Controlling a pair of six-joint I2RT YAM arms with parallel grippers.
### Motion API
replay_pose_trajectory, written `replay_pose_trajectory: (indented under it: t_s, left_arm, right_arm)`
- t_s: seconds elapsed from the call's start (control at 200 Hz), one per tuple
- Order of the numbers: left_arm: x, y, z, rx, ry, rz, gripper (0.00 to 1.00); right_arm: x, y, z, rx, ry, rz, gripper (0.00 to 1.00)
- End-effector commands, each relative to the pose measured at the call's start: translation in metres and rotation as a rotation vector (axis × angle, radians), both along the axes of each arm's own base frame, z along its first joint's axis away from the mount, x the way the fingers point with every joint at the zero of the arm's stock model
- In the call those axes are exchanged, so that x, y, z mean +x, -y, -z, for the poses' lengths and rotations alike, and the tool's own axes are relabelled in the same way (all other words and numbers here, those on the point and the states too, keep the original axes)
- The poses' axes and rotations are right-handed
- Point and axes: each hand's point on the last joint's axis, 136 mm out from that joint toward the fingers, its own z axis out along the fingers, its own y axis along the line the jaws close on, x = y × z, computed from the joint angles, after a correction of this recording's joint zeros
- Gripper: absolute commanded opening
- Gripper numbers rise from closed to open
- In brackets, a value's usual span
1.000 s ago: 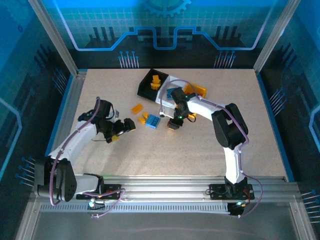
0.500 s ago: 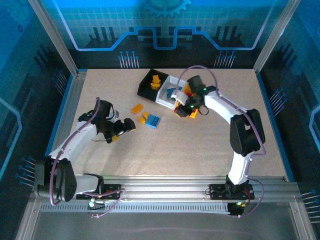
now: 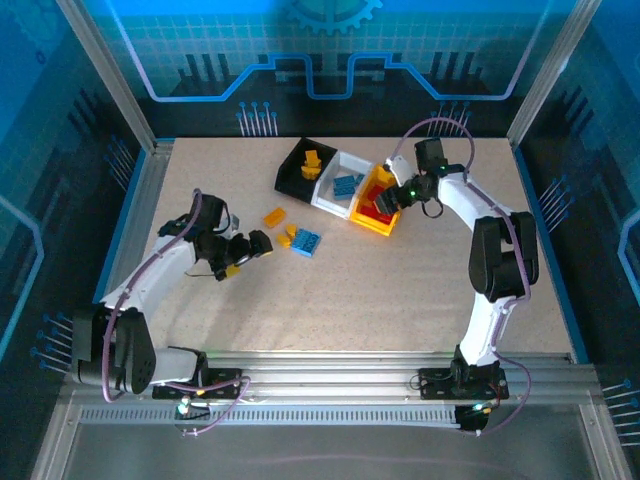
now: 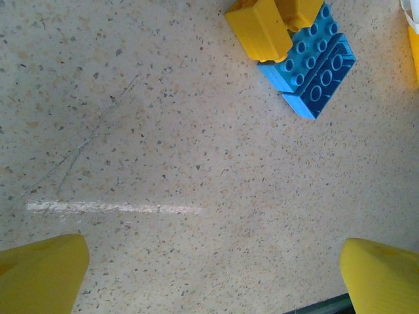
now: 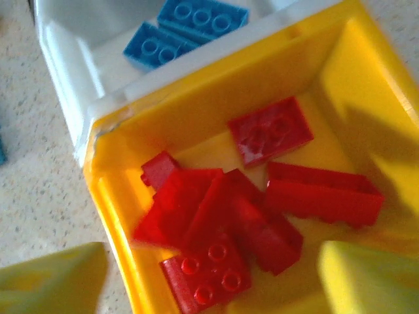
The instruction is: Sort the legos into containers by color
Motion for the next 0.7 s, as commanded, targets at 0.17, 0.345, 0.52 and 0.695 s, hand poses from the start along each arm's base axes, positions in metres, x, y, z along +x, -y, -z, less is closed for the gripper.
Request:
replay_pose_trajectory:
  t_s: [0.17, 0.345, 0.52, 0.695]
  left_arm:
    - [0.003, -0.002, -0.005, -0.005, 0.008, -0.015, 0.99]
    - [0.018, -0.012, -0.01, 0.07, 0.047, -0.014, 0.99]
    - [0.051, -0.022, -0.013, 0.165, 0.026, -0.001, 0.99]
    - [0.102, -0.009, -0.006, 0.253, 0.04, 0.173, 0.99]
  right_arm:
    - [0.006, 0.001, -0.137, 0.114, 0.385, 0.259, 1.0]
    - [-0.016, 0.037, -0.147, 0.429, -0.013, 0.72, 1.0]
    - [-0.041, 0.006, -0.143, 0.465, -0.14, 0.589, 1.0]
    - [-0.091, -0.018, -0.156, 0.476, -0.148, 0.474, 1.0]
